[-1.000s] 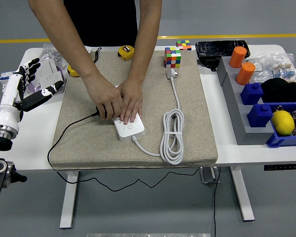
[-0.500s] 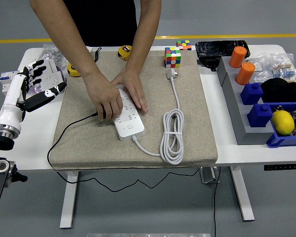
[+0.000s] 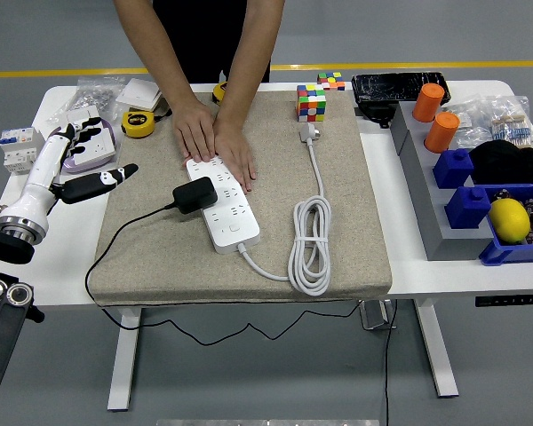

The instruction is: Pick up the plug,place it near the board,insert it into the board,press the button

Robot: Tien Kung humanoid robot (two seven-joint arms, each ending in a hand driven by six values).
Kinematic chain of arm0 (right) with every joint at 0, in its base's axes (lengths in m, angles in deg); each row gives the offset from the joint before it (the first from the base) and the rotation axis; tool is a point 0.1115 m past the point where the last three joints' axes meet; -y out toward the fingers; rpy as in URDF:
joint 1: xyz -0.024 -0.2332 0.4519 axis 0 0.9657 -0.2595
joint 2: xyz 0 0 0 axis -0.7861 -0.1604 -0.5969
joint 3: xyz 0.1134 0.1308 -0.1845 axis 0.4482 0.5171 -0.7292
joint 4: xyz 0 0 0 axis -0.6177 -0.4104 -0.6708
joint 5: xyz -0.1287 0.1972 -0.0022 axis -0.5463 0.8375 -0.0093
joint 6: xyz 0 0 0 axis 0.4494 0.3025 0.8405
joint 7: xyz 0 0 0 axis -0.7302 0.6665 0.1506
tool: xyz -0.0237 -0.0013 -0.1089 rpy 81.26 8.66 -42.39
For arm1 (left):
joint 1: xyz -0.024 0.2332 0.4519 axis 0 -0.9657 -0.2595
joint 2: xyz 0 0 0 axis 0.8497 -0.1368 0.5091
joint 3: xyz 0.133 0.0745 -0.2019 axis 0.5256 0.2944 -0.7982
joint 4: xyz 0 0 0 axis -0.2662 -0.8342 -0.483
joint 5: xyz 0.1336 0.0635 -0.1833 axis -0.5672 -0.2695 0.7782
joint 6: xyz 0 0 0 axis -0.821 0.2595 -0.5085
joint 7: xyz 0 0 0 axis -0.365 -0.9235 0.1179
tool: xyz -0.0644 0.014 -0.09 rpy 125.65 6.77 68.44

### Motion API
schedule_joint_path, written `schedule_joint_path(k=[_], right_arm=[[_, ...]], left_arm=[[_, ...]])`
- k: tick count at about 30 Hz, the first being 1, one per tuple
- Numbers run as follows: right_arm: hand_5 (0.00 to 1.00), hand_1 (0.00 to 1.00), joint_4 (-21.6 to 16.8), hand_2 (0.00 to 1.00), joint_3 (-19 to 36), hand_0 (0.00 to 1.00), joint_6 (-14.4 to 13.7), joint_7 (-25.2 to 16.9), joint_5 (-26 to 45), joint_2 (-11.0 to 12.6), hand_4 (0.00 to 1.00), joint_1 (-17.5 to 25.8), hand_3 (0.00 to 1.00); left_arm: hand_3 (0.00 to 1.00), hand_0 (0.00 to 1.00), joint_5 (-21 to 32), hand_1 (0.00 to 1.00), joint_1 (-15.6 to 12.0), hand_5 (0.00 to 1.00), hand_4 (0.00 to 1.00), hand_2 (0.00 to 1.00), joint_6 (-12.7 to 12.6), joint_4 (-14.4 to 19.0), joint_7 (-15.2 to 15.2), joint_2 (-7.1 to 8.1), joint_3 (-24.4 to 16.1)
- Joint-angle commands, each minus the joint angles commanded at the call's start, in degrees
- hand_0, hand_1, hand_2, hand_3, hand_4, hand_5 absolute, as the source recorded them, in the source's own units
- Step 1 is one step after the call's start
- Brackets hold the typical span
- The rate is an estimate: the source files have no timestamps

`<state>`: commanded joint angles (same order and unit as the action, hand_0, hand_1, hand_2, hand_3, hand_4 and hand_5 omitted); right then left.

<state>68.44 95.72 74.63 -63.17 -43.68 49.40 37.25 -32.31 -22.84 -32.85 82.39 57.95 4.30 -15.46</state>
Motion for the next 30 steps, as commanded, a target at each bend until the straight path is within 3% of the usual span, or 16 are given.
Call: schedule_joint_path(k=[6, 11, 16, 30], right_arm=[[0.704, 0.723, 0.0, 0.717, -0.2, 0.802, 0.0, 0.0, 0.0, 0.1, 0.971, -0.2, 0.645], [0.704, 0.723, 0.0, 0.717, -0.2, 0.802, 0.0, 0.1, 0.0, 0.2, 0.97, -0.3, 0.644], [0.705, 0.723, 0.0, 0.717, -0.2, 0.802, 0.0, 0.1, -0.1, 0.2, 0.969, -0.4, 0.644], [0.705, 0.724, 0.0, 0.717, -0.6, 0.802, 0.0, 0.1, 0.0, 0.2, 0.968, -0.6, 0.643]], left_arm=[[0.844, 0.847, -1.1, 0.897, 6.9, 0.303, 0.984, 0.846, -0.5, -8.1, 0.7, 1.41, 8.3], [0.826, 0.863, -1.5, 0.904, 11.4, 0.27, 0.993, 0.844, -1.2, -15.3, 1.9, 0.91, 13.9], [0.819, 0.85, -2.0, 0.895, 14.4, 0.262, 0.986, 0.839, -2.4, -22.3, 3.1, -0.21, 16.7], [0.789, 0.796, -1.6, 0.845, 18.2, 0.261, 0.992, 0.776, -4.3, -30.0, 4.1, -3.03, 21.2]])
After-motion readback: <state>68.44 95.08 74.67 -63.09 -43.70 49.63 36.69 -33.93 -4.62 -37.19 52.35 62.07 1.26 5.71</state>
